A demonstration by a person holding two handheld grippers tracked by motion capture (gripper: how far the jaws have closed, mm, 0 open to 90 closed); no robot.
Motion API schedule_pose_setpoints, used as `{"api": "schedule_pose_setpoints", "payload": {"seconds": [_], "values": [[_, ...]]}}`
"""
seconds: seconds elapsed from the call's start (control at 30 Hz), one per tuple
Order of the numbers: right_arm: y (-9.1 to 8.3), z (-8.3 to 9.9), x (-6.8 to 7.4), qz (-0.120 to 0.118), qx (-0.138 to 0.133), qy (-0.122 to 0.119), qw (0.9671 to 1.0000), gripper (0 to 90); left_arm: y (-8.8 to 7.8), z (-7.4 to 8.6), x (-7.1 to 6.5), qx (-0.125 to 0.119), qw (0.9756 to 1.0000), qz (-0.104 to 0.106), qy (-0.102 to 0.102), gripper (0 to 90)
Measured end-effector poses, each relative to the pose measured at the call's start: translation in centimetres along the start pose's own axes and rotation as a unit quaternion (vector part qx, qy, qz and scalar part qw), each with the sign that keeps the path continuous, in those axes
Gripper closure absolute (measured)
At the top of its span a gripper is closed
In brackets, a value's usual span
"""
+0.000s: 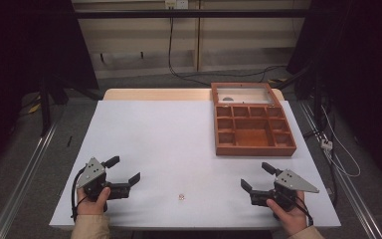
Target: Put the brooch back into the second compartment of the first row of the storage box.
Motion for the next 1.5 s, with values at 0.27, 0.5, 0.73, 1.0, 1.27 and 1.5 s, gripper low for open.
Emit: {"api": "schedule_pose_setpoints", "payload": {"seconds": [0.27,0.5,0.73,1.0,1.27,1.5], "values": [[0.3,-0.5,0.3,-0.008,0.008,-0.011,0.9999,4.0,0.0,-0.1,0.0,0.001,1.0,0.001,0.006,3.6],[2.0,-1.2,0.7,-0.021,0.033,-0.012,0.9992,4.1,0.0,-0.1,0.1,0.001,1.0,-0.002,0.007,3.6],[4.6,-1.6,2.0,-0.052,0.059,-0.005,0.9969,4.7,-0.1,-0.2,0.2,-0.001,1.0,-0.002,0.006,3.6],[7.8,-2.1,4.6,-0.095,0.082,-0.001,0.9921,7.9,-0.2,-0.2,0.2,-0.004,1.0,-0.003,0.008,3.7],[10.3,-2.1,6.6,-0.134,0.1,0.011,0.9859,12.7,-0.1,-0.2,0.2,-0.001,1.0,-0.002,0.007,3.7],[11.9,-2.1,8.0,-0.163,0.117,0.014,0.9795,19.7,-0.1,-0.2,0.2,0.0,0.9999,-0.001,0.011,3.7]]}}
Point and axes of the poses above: each handheld gripper's, and its own axes: y roughly forward along the jaws, z roughly out of its underside, x roughly to its left, the point moved 4 cm from there along y, roughly forward along the jaws, and after that the axes turned 12 degrees about -z, right-handed, at the moved point
